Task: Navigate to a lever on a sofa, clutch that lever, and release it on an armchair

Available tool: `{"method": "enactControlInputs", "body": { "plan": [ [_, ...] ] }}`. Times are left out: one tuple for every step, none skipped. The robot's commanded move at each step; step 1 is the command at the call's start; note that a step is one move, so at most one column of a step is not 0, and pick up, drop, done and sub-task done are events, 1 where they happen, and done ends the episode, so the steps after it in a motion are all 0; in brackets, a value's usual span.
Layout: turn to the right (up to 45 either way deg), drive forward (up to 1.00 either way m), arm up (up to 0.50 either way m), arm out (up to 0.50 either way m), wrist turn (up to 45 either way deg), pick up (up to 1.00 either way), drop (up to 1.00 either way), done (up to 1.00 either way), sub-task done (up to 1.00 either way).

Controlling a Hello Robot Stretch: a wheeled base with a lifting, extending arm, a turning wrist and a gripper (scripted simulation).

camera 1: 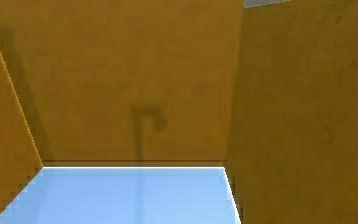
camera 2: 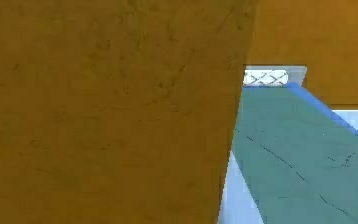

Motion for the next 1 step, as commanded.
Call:
{"method": "enactControlInputs", "body": {
  "plan": [
    [-27.0,0.0,0.0,0.0,0.0,0.0,0.0,0.0,0.0]
  ]
}}
